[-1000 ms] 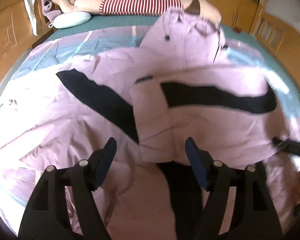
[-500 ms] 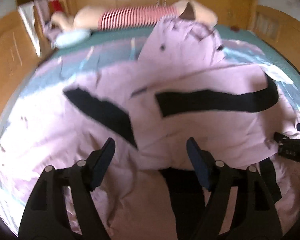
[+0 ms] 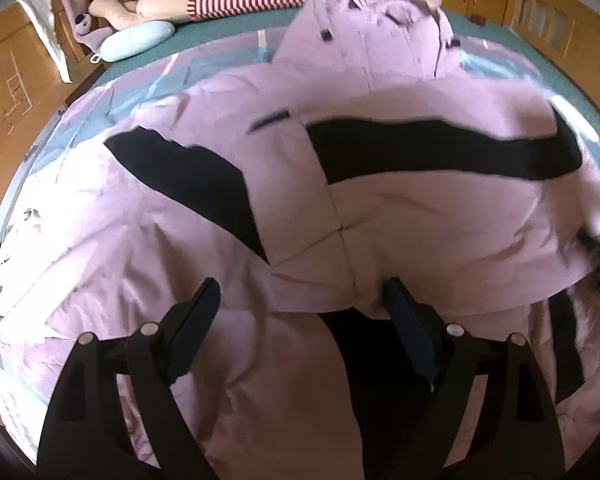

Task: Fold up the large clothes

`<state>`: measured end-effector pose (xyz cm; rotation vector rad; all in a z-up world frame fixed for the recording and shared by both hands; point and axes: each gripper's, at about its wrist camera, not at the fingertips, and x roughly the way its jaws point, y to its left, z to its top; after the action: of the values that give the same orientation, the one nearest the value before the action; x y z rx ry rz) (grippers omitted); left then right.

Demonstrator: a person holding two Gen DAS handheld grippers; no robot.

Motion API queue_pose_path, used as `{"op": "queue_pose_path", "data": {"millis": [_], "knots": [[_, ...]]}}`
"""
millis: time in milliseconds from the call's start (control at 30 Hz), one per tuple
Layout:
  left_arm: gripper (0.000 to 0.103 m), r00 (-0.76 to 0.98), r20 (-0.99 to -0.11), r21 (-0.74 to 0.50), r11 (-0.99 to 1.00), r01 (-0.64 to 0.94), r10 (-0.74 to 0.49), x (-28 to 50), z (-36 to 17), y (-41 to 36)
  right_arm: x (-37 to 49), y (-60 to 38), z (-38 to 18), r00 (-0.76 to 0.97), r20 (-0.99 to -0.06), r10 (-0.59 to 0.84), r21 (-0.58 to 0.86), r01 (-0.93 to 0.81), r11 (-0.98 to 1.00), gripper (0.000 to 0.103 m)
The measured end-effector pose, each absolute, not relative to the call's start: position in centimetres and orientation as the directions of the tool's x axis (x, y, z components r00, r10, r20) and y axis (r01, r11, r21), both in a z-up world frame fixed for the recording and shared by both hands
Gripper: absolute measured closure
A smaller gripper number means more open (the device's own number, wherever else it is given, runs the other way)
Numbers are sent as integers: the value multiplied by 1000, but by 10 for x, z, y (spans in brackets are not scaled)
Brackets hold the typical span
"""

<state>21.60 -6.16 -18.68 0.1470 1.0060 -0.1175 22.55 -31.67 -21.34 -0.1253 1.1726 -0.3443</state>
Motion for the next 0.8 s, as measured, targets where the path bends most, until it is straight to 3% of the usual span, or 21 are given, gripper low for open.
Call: {"op": "queue_pose_path", "data": {"millis": [133,200,333,433,567,667,800], "knots": [[16,621,-784,-5,1000,28,-21,215,-143,-10,226,-327,-213,327,-902,-282,-212,234,949,8],[9,635,-772,-59,992,-111,26,215,-128,37,226,-329,-214,319,-906,-278,-206,241,949,7],[7,557,-798,-120,847,-519,229,207,-122,162,226,-324,-214,323,-898,-298,-231,230,945,6],[7,471,-845,-177,700,-692,251,192,-136,234,222,-320,-215,330,-891,-311,-245,227,943,4],[7,404,-887,-222,560,-798,225,177,-161,291,218,-318,-219,344,-879,-329,-261,230,938,1],[7,379,-919,-268,532,-803,110,177,-183,305,217,-317,-223,358,-870,-338,-267,234,935,1],[4,359,-932,-273,546,-792,56,186,-198,302,218,-312,-228,384,-848,-366,-290,243,926,1]]}}
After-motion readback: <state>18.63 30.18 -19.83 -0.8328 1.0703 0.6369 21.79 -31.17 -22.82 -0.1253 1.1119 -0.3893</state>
